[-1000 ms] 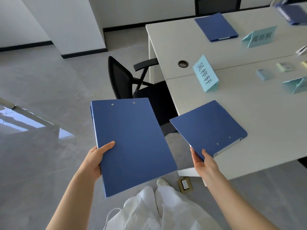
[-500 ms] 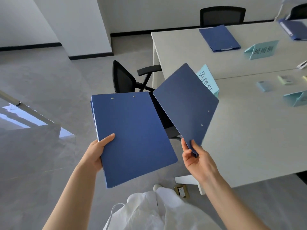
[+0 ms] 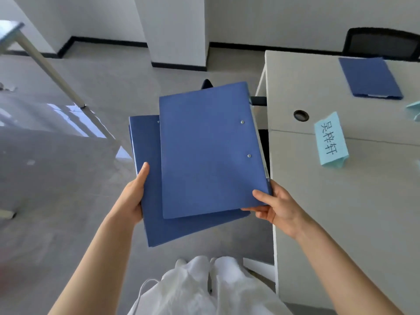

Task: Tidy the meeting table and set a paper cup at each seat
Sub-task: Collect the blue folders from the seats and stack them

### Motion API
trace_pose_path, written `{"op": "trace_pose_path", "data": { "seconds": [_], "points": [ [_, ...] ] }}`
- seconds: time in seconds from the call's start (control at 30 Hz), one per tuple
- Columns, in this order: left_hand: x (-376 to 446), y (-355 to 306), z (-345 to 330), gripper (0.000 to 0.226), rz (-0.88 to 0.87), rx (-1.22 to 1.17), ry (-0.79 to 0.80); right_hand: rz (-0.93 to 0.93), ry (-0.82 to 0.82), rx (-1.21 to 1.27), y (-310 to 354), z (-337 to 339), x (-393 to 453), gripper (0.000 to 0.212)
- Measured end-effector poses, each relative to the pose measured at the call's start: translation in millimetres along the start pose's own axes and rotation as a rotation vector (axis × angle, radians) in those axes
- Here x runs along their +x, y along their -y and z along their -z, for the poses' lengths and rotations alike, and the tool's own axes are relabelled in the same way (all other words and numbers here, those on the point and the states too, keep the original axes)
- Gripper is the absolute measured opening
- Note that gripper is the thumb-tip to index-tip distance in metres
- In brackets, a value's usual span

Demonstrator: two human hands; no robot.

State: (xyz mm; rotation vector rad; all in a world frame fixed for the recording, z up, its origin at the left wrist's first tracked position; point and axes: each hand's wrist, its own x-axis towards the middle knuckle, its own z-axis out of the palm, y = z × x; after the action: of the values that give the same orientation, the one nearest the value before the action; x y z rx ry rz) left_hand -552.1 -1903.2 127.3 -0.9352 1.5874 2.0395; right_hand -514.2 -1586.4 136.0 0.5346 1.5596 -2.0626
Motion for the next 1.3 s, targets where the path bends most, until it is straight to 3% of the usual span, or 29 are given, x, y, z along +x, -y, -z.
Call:
{"op": "trace_pose_path", "data": {
  "seconds": [0.23,0.53,0.7,0.83,0.93,1.07,1.2,1.3],
  "points": [
    [18,-31,40,0.047,-0.015,-0.086,-0.043,-0.038,0.139,-0.170,10,-58,52,0.032],
    [88,-111,132,0.036,-0.013,-0.106,-0.058,-0.071,0.187,-0.333,41,-176,143,0.030],
    [131,-164,177,0.037,-0.015,-0.095,-0.053,-0.068,0.122,-0.568,63,-235,192,0.023],
    [168,-200,199,0.039,-0.007,-0.097,-0.042,0.011,-0.077,-0.929,79,-259,232,0.027],
    [197,-226,203,0.038,0.002,-0.089,-0.021,0.042,-0.189,-1.035,92,-264,265,0.028],
    [243,-263,190,0.036,0.021,-0.048,0.032,0.040,-0.221,-0.958,118,-272,318,0.033],
    [294,-305,162,0.031,0.033,0.016,0.089,-0.035,-0.196,-0.633,148,-274,387,0.057],
    [333,-344,136,0.032,0.043,0.052,0.141,-0.112,-0.109,-0.357,186,-270,433,0.035]
  ]
}}
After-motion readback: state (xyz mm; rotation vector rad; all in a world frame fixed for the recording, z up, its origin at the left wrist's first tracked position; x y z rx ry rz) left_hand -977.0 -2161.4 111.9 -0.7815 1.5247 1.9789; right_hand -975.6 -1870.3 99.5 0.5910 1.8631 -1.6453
